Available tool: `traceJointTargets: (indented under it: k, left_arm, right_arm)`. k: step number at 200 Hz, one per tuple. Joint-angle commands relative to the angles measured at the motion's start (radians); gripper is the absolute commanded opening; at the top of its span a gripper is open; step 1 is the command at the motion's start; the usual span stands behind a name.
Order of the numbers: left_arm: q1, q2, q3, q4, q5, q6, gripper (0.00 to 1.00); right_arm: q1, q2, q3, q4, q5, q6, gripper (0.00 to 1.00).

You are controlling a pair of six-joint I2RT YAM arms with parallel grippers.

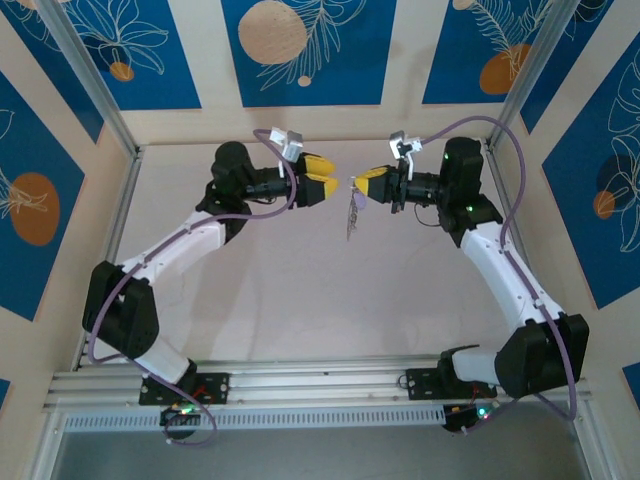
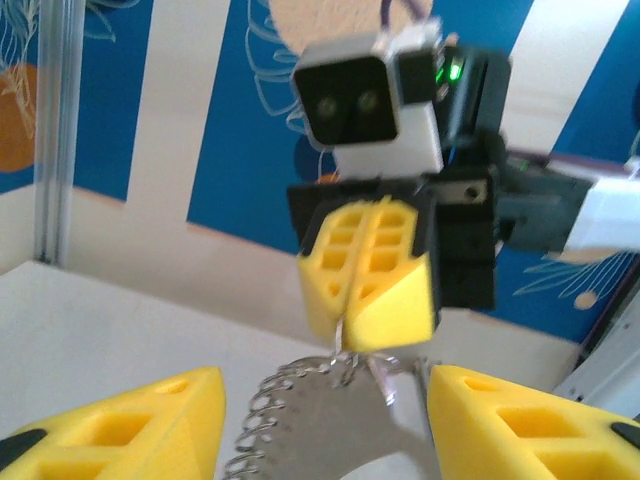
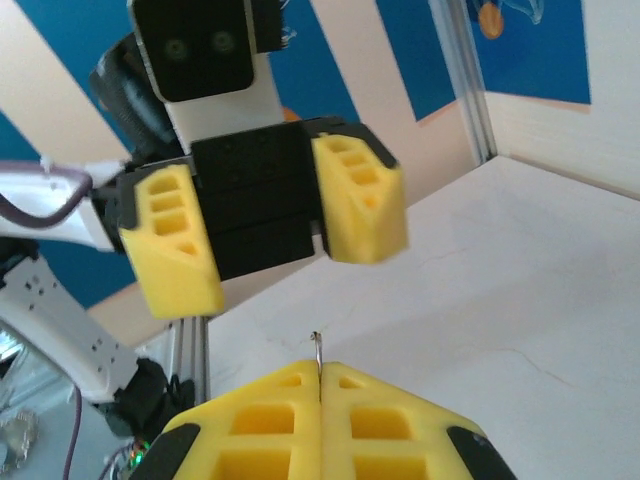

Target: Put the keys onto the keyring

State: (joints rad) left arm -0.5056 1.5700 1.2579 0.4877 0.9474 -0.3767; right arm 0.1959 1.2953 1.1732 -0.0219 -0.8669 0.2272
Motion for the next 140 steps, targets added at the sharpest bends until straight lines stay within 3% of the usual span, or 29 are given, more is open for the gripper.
traceJointTargets:
  k: [1,47,140]
  left_arm:
    - [0.004,-0.007,0.092,-0.331,0.055,0.225,0.56]
    - [0.004,0.030,0.200,-0.582,0.089,0.370,0.50]
    - [-0.004,0.093,0.273,-0.660,0.119,0.403,0.42]
  right_arm:
    - [-0.001,0.046,0.065,-0.221,-0.093,-0.170,0.00]
    - [0.001,0.086,0.098,-0.280,-0.123,-0.207,0.00]
    - [0.011,0.098,0.096,-0.263,-0.136,-0.199,0.00]
